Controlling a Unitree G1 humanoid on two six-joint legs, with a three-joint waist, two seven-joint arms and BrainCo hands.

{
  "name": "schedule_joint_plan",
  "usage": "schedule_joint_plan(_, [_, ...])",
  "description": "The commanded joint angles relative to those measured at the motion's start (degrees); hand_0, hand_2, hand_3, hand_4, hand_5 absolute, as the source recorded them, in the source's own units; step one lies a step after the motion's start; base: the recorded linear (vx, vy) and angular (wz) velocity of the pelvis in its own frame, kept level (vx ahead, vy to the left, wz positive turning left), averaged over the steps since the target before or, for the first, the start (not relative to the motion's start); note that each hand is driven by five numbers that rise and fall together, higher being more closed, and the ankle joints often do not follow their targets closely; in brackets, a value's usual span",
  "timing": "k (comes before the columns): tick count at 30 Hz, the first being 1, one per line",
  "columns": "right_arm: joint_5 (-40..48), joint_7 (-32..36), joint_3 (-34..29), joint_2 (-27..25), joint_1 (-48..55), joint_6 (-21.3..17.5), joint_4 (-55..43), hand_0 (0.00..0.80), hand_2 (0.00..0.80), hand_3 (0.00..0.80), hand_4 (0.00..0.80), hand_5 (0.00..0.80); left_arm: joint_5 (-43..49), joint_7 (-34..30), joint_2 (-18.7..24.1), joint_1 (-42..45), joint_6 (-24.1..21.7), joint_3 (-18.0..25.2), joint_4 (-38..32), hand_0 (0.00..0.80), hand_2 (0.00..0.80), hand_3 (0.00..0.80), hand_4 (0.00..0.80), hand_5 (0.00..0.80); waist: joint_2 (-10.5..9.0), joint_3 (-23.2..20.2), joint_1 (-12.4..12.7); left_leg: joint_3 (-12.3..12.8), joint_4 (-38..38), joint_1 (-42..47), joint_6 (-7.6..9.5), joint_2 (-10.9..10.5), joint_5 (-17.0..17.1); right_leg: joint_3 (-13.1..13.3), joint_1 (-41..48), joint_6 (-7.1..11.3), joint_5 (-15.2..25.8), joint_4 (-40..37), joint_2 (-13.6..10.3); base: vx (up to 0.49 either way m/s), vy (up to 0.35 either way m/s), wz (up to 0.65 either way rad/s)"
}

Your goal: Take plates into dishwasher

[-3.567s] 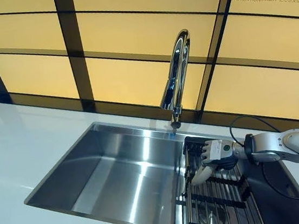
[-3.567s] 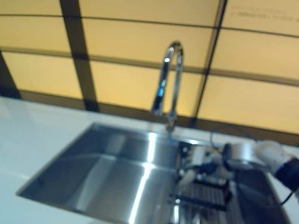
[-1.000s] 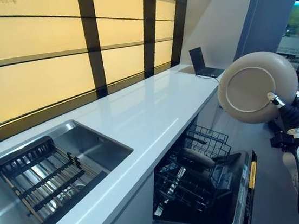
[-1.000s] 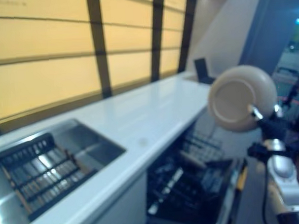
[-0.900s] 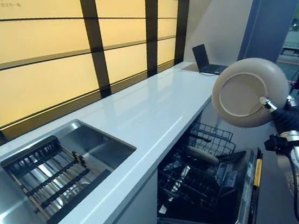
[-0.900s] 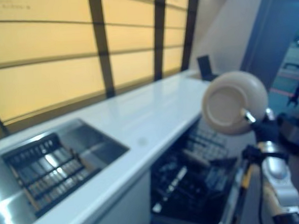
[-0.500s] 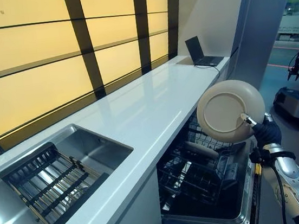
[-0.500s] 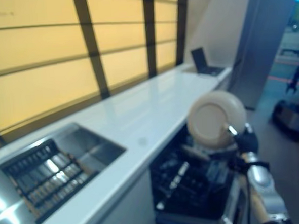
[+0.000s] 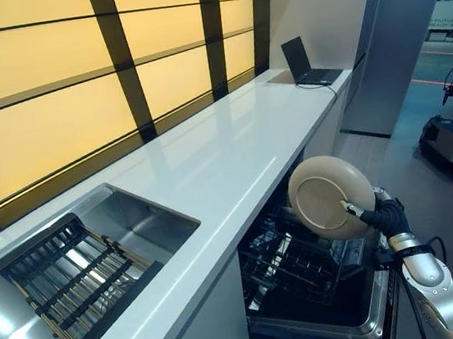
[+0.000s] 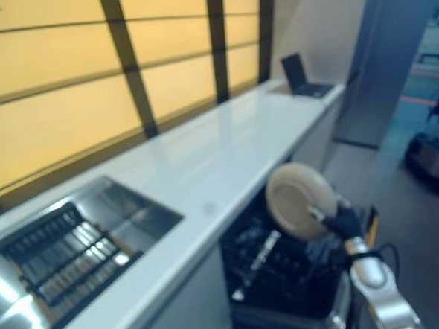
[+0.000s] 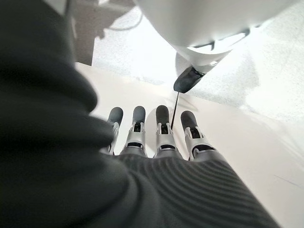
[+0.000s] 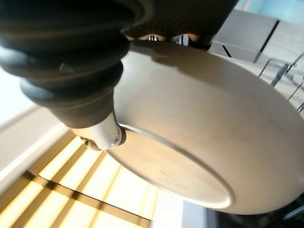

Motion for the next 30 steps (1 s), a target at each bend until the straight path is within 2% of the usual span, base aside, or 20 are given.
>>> schedule_joint_plan(1, [-5.89,-0.46,-2.28,-3.65,-2.60,-3.79,-6.65,0.800,0.800,0.800,0.800,0.800,-2.24,0.58,2.14,-4.08,-1.53,0.10,0.90,0.000,0.000,0.000,0.000,0.000,-2.83,3.18,-1.04,-2.74,0.70,-5.12,2.58,-2.49,-1.57,-0.94,0.11,-2.38,-2.75,2.82,2.03,-0.032,-0.008,-0.03])
schedule_joint_plan(4, [-9.19,0.44,-2.68,-7.57,-2.14,-2.42,-7.91,0.800,0.800,0.800,0.800,0.800,-2.34,0.60,2.62,-4.33,-1.67,0.60,0.31,0.000,0.000,0.000,0.000,0.000,-3.13,4.30,-1.42,-2.77,0.61,-5.35,2.46,-2.38,-1.53,-0.72,-0.22,-2.33,-2.78,2.88,2.17,-0.035,-0.017,-0.01])
schedule_joint_plan(9, [-8.23,2.36,-3.13,-10.42,-1.94,-0.99,-7.44,0.800,0.800,0.800,0.800,0.800,-2.73,0.53,3.15,-4.97,-1.36,0.63,-0.63,0.000,0.000,0.000,0.000,0.000,-3.39,5.03,-1.56,-2.91,0.36,-5.97,2.30,-2.10,-1.16,-0.63,-0.87,-2.38,-2.62,2.98,2.49,-0.025,-0.012,-0.04])
schedule_joint_plan(18, [-8.57,4.66,-2.84,-9.80,-0.69,-1.31,-5.63,0.800,0.800,0.800,0.800,0.800,-1.64,0.05,3.82,-5.58,-1.14,0.45,-1.18,0.000,0.000,0.000,0.000,0.000,-3.76,6.03,-1.43,-3.21,0.10,-6.32,2.35,-2.20,-1.02,-0.68,-1.12,-2.39,-2.44,2.73,2.77,0.000,0.000,0.00])
schedule_joint_plan(22, [-8.21,5.38,-0.80,-9.04,-2.10,-0.82,-4.56,0.800,0.800,0.800,0.800,0.800,-1.42,-0.09,4.20,-6.17,-0.71,0.02,-1.44,0.000,0.000,0.000,0.000,0.000,-3.86,6.55,-1.07,-3.47,0.05,-6.56,2.41,-2.33,-0.96,-0.70,-1.31,-2.26,-2.24,2.61,2.77,-0.018,-0.010,0.01])
schedule_joint_plan(30, [-9.13,5.86,2.20,-7.11,-5.68,0.33,-3.72,0.800,0.800,0.800,0.800,0.800,-1.33,-0.39,4.51,-7.28,0.25,-0.82,-2.90,0.000,0.000,0.000,0.000,0.000,-2.97,8.38,-0.92,-4.41,-0.17,-7.30,2.38,-2.81,-0.90,-0.43,-2.47,-2.38,-2.16,2.91,2.76,-0.040,0.004,0.00])
